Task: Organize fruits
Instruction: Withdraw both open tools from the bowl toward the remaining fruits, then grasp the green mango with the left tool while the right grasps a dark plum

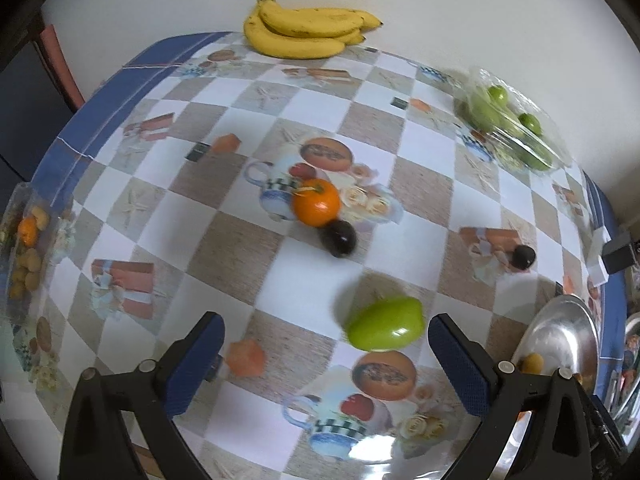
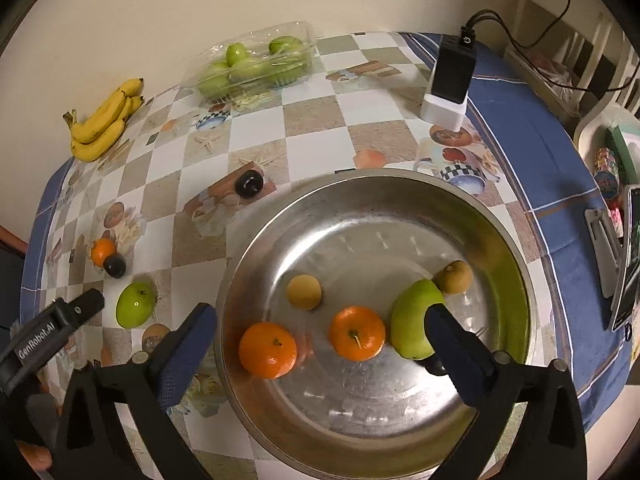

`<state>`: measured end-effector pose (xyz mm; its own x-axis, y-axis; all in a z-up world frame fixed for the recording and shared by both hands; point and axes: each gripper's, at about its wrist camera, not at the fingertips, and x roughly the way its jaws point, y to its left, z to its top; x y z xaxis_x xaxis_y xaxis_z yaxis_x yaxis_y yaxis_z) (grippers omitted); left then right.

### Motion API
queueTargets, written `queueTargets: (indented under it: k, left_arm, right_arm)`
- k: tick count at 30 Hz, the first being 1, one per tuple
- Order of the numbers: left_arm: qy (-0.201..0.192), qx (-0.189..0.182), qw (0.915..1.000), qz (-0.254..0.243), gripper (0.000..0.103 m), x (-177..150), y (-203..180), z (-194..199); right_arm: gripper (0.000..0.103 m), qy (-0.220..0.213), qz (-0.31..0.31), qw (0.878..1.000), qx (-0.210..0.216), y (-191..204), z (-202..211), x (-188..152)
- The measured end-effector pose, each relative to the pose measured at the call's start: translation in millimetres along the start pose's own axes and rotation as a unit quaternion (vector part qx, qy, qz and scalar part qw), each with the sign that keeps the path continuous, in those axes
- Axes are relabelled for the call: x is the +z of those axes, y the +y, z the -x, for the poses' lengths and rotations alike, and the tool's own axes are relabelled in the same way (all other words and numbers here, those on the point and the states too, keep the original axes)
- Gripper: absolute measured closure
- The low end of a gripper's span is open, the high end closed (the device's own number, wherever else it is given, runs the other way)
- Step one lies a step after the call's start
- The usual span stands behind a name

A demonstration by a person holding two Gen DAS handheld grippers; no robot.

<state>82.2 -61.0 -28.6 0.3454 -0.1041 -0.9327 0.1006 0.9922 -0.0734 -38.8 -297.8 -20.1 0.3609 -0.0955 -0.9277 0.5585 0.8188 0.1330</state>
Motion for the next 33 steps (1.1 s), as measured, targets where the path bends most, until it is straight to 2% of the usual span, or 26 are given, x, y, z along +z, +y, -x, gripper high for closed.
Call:
queueTargets:
  k: [8,12,21,28,33]
  left_arm:
    - [-0.026,0.015,0.9996,0.004,0.000,15,28,11]
    - [-0.034,0.023,0.9991,0.006,0.000,21,44,15]
    - [-0.036,0.026,0.9980,0.045,0.000,29,83,15]
    - [-0.025,0.025,0.9984,0.044,0.000,30,89,9]
    - [-0.009,0.016,0.9995,0.025,0.000,28,81,-1]
  right_arm:
    - [0.000,-0.018,0.009,0.999,0.028,13,2,0]
    - [0.000,-0.012,0.010,0.999,0.041,20,-1,-1]
    - [0.000,-0.013,0.057,0.996,0.067,56,-1,-5]
    - [0.000,-0.019,0.094,0.992,0.087,96,-2,-7]
    - [0.000,-0.008,0.123,0.988,0.091,119,-10,-11]
